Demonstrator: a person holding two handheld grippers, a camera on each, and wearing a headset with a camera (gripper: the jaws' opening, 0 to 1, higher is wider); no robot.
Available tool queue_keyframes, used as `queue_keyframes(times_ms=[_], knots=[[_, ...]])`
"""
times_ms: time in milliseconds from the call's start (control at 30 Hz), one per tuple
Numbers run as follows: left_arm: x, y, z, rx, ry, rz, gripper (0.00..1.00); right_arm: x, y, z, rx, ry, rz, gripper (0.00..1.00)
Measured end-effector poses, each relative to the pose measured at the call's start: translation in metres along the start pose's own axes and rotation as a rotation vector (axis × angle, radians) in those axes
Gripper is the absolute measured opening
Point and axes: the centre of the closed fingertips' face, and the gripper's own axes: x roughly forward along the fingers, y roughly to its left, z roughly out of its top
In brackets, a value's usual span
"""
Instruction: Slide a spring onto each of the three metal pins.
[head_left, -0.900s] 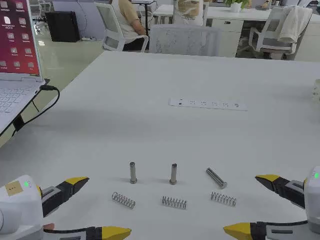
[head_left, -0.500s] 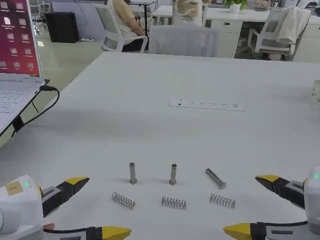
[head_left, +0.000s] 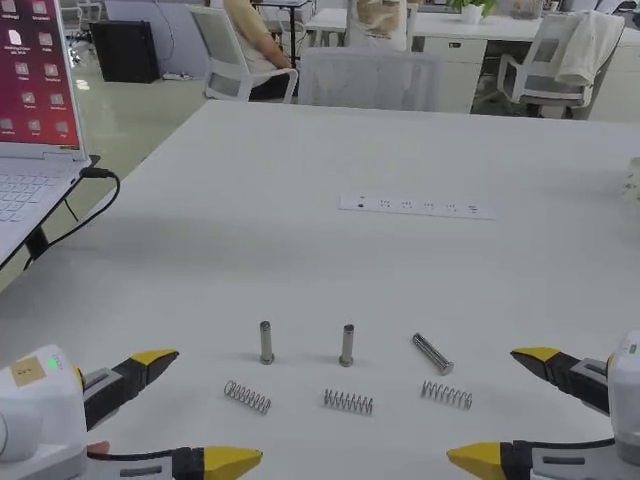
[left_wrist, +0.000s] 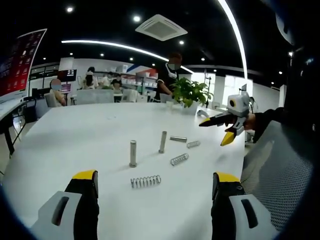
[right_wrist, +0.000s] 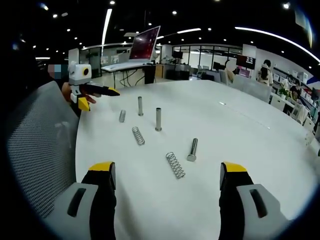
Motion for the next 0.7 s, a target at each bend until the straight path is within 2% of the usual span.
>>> queue_keyframes(times_ms=[700], knots=[[0.0002, 0.0026, -0.0012, -0.002, 0.004, 0.006, 0.92, 0.0004, -0.0014, -0.0023, 0.009, -0.001, -0.001, 0.85]])
